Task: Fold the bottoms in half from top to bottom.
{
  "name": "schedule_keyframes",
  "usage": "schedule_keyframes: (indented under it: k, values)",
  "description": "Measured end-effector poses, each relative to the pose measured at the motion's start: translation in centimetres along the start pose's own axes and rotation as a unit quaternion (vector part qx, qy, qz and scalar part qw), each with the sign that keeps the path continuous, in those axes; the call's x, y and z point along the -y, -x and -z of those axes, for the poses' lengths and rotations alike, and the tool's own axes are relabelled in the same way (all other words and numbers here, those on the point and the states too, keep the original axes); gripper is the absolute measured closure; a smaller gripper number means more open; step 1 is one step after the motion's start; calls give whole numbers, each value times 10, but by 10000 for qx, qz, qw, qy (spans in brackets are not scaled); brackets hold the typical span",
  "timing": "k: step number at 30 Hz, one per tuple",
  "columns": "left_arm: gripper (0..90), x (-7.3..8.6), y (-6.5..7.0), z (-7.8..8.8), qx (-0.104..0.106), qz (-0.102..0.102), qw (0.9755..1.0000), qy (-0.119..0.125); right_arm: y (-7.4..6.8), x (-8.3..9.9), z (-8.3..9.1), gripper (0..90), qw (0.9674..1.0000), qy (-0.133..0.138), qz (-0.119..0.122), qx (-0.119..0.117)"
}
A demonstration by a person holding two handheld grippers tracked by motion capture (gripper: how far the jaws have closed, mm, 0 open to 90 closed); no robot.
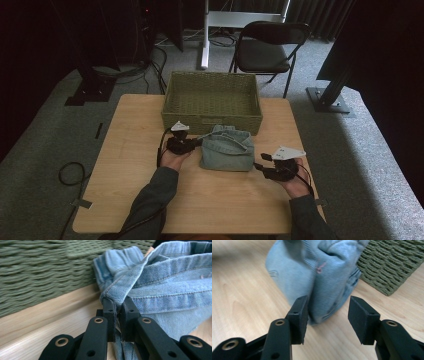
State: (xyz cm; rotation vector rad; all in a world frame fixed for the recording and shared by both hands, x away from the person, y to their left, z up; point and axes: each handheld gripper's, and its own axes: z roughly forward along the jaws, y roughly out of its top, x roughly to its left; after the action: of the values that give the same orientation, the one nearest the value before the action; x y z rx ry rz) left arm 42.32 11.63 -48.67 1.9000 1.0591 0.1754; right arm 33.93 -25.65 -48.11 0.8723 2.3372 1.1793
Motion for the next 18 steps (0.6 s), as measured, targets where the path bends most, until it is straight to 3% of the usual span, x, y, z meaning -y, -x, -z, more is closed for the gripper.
schedule_keyframes:
  k: [4,9,13,15,18]
  values:
    - [848,0,-6,3,-63,240,9997,91,-1,-12,-11,500,9998,135,-81,-77]
    - [847,-1,-6,3,-40,220,9997,79,-10,-26,-18,457,9988,325,20,-372]
    - [847,-1,-9,2,-45,264,9996,63,-9,-26,-11,457,9996,261,26,-110]
    - [847,0,-10,1,-39,288,9996,71,-5,-23,-2,451,9991,380,-78,-178]
    - [847,-1,-9,0,-50,293,9995,65,-5,-22,8,363,9967,615,-150,-509]
